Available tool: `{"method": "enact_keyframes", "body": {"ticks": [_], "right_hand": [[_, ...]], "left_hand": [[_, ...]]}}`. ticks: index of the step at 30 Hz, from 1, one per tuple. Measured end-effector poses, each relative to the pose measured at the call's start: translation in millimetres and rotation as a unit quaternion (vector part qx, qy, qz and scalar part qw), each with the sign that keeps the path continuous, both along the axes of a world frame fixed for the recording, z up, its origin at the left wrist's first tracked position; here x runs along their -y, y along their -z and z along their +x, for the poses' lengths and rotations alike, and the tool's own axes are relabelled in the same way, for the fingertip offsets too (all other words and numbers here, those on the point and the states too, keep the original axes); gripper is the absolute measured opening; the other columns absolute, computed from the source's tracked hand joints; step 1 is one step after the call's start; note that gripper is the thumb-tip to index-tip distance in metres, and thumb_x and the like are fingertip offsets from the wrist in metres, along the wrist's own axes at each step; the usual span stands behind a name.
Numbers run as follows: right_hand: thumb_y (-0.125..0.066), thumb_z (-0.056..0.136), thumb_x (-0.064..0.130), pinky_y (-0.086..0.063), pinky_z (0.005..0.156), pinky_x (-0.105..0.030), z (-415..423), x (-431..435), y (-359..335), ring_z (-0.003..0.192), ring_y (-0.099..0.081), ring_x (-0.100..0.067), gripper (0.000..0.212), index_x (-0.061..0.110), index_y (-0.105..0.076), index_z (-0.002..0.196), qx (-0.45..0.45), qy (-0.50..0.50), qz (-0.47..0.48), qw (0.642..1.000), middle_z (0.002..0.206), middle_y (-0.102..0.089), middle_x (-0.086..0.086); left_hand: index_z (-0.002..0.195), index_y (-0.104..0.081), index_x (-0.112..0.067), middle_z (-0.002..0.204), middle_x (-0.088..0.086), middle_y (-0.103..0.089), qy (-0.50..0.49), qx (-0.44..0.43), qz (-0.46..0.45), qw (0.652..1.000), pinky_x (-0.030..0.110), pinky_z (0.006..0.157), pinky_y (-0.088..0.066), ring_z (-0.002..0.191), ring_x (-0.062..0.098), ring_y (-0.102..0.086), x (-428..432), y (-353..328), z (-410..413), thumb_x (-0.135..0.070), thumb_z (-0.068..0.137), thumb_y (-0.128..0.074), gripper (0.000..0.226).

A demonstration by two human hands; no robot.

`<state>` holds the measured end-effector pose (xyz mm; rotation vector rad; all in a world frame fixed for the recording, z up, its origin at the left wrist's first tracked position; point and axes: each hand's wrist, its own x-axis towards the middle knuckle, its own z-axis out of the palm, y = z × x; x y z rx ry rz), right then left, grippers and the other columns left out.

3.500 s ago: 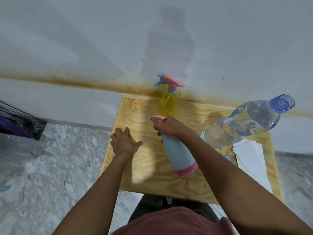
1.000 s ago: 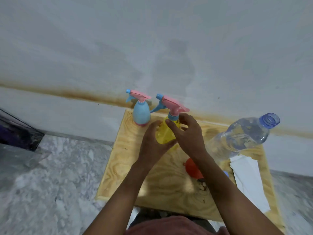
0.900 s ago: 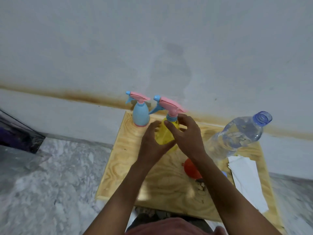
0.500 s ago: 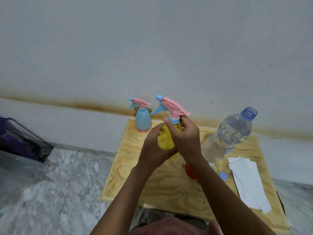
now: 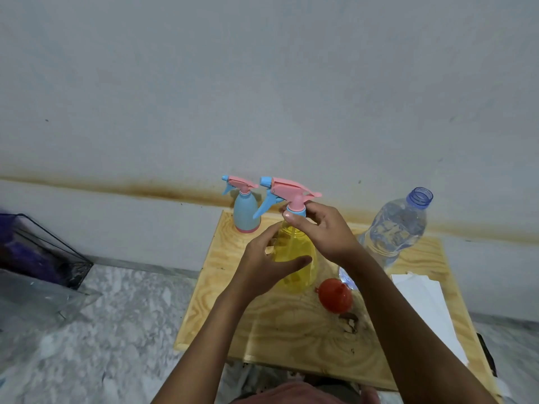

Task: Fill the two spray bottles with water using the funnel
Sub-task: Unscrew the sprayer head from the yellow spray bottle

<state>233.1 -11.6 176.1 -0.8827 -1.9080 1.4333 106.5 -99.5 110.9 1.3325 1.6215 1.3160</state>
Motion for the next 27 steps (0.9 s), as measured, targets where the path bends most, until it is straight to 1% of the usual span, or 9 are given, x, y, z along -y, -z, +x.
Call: {"method": "enact_keyframes", "body": {"ticks": [2,5,7,10,14,18,20,23,27], "right_hand": [[-0.067,0.091,0.022,-0.050,0.083,-0.014,4,-2,-2,0.104,-0.061,0.001,0.023,0.023,-0.067,0.114,0.001,-0.013,-0.005,1.000,0.117,-0.065,0.007],[-0.072,0.086,0.014,-0.048,0.077,-0.012,1,3,1,0.095,-0.059,-0.007,0.031,0.019,-0.064,0.115,-0.053,0.034,-0.017,0.998,0.107,-0.066,-0.001],[-0.073,0.085,0.009,-0.049,0.076,-0.015,-2,7,2,0.091,-0.061,-0.004,0.034,0.018,-0.061,0.115,-0.103,0.057,-0.063,0.991,0.101,-0.067,-0.001],[-0.068,0.090,0.010,-0.051,0.081,-0.019,-5,11,6,0.097,-0.065,-0.004,0.022,0.024,-0.064,0.106,-0.122,0.072,-0.083,0.986,0.101,-0.070,0.003],[-0.071,0.088,0.015,-0.051,0.078,-0.014,-16,21,8,0.102,-0.064,-0.006,0.021,0.027,-0.067,0.104,-0.119,0.112,-0.059,0.985,0.106,-0.070,0.005],[-0.073,0.087,0.022,-0.048,0.073,-0.011,-20,23,6,0.092,-0.065,0.000,0.027,0.017,-0.067,0.113,-0.116,0.146,-0.029,0.982,0.101,-0.070,0.006],[-0.068,0.091,0.021,-0.048,0.074,-0.009,-21,23,6,0.092,-0.066,0.005,0.025,0.021,-0.063,0.115,-0.140,0.148,-0.060,0.977,0.100,-0.070,0.011],[-0.064,0.094,0.021,-0.049,0.081,-0.012,-23,20,9,0.103,-0.066,0.000,0.023,0.022,-0.063,0.117,-0.155,0.155,-0.088,0.972,0.108,-0.071,0.011],[-0.073,0.087,0.029,-0.052,0.084,-0.020,-28,18,15,0.104,-0.064,-0.004,0.027,0.021,-0.067,0.112,-0.117,0.177,-0.055,0.976,0.106,-0.071,0.010]], "left_hand": [[0.130,-0.056,-0.041,0.105,-0.019,-0.068,0.003,-0.004,-0.004,1.000,0.038,0.089,-0.058,0.103,0.009,-0.063,1,-1,-2,-0.037,0.072,-0.087,0.065],[0.124,-0.058,-0.045,0.104,-0.018,-0.069,-0.002,0.008,-0.008,1.000,0.031,0.085,-0.058,0.104,0.009,-0.064,2,-3,-1,-0.035,0.072,-0.088,0.061],[0.117,-0.061,-0.044,0.100,-0.019,-0.070,-0.018,0.022,-0.013,0.999,0.026,0.084,-0.056,0.102,0.007,-0.064,3,-3,0,-0.037,0.069,-0.089,0.056],[0.113,-0.060,-0.043,0.091,-0.031,-0.067,-0.033,0.019,-0.011,0.999,0.015,0.079,-0.051,0.092,-0.004,-0.061,5,-6,0,-0.033,0.070,-0.089,0.052],[0.123,-0.057,-0.048,0.104,-0.024,-0.069,-0.041,0.008,0.000,0.999,0.026,0.087,-0.054,0.101,0.001,-0.063,5,-11,1,-0.035,0.074,-0.086,0.058],[0.128,-0.061,-0.035,0.105,-0.013,-0.072,-0.045,0.023,0.009,0.999,0.043,0.091,-0.056,0.101,0.011,-0.066,2,-13,5,-0.035,0.074,-0.085,0.059],[0.124,-0.062,-0.037,0.100,-0.018,-0.071,-0.052,0.032,0.009,0.998,0.038,0.087,-0.057,0.097,0.006,-0.066,1,-15,5,-0.033,0.073,-0.086,0.056],[0.118,-0.062,-0.038,0.094,-0.024,-0.070,-0.051,0.046,0.007,0.998,0.023,0.077,-0.053,0.091,-0.002,-0.065,-1,-16,6,-0.024,0.074,-0.087,0.053],[0.125,-0.056,-0.045,0.108,-0.024,-0.070,-0.051,0.029,0.011,0.998,0.022,0.087,-0.052,0.103,0.000,-0.064,-4,-17,8,-0.023,0.074,-0.086,0.063]]}}
